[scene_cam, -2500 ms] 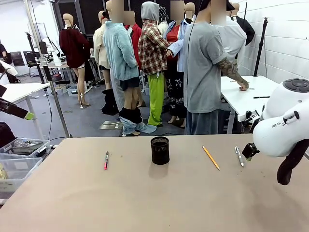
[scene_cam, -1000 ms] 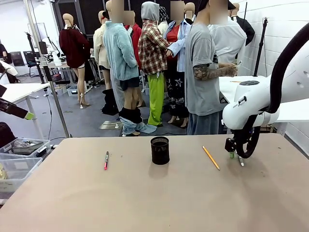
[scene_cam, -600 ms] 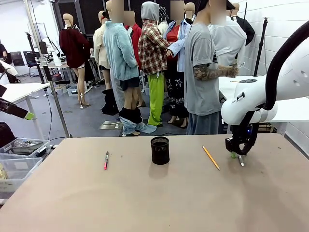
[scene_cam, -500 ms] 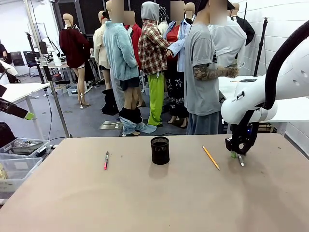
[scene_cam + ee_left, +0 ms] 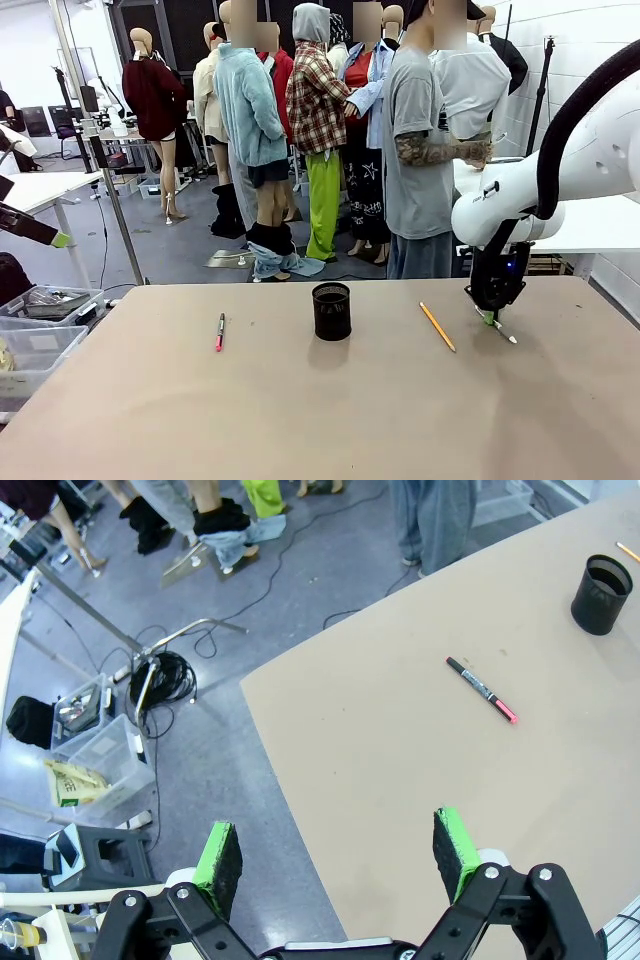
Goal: Place the pens into the pen holder.
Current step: Pick up a writing instrument from the table and place it into the Pen holder.
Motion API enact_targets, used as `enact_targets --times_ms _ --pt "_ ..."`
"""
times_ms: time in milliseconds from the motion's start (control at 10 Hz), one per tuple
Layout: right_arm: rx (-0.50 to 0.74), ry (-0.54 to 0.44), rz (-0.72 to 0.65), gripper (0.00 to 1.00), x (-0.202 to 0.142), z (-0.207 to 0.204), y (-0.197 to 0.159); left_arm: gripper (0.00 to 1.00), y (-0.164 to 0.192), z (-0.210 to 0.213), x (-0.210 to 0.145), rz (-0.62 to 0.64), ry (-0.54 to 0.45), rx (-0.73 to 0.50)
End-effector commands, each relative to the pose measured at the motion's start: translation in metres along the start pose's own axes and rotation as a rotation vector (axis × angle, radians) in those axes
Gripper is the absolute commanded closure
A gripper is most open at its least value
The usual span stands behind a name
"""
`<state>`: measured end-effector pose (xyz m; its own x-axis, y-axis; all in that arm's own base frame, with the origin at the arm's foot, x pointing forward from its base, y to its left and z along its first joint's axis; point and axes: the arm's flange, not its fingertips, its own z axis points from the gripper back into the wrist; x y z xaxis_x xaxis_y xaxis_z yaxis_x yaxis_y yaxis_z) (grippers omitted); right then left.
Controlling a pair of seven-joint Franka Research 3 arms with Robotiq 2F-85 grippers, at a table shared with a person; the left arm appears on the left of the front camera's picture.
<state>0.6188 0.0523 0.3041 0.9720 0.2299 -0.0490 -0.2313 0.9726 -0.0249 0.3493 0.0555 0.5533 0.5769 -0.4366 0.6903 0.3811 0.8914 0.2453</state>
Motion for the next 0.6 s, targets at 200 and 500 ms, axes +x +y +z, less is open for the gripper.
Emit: enact_targets --times_ms 200,500 --pt "0.006 -0.078 0.209 1.0 -0.02 0.021 0.017 0.0 0.0 0.0 0.001 0.018 0.002 0.01" --pt "0.085 -0.332 0.546 1.0 -0.046 0.072 0.05 0.0 0.0 0.0 0.001 0.018 0.002 0.01"
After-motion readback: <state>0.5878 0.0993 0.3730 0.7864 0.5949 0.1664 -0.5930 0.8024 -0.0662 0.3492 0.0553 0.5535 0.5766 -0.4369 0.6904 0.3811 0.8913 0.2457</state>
